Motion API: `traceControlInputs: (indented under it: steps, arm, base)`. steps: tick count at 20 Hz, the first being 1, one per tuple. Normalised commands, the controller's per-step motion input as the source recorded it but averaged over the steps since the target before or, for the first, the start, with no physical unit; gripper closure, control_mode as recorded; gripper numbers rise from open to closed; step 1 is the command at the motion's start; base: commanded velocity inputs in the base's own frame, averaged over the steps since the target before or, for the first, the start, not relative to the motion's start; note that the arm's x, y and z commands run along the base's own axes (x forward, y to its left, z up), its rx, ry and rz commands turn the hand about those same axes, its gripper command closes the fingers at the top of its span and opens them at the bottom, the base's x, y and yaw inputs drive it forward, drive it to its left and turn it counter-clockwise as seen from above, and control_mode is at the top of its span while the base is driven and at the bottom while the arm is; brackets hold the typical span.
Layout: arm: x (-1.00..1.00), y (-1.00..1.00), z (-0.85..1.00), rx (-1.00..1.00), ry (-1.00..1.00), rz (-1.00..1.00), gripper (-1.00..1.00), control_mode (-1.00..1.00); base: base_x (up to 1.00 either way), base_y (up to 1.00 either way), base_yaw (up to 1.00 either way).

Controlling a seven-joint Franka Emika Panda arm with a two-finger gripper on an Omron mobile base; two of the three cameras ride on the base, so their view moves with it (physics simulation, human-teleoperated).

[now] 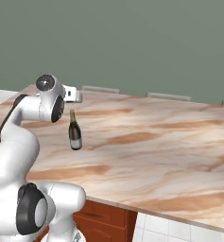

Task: Move the drinks to the dining counter.

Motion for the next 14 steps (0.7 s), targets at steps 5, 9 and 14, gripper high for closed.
traceControlInputs:
  steps: [5,9,14]
  arm:
    - [-0.53,0.00,0.38,0.00,0.25,0.00,-1.00,-1.00]
    - [-0.47,0.00,0.19,0.00,0.14,0.00,-1.00,-1.00]
    - [-0.59,0.00,0.00,0.00,-0.03,0.00,-1.00,-1.00]
  base:
    - [0.00,0.00,0.00]
    - [0.00,0.00,0.00]
    - [0.00,0.00,0.00]
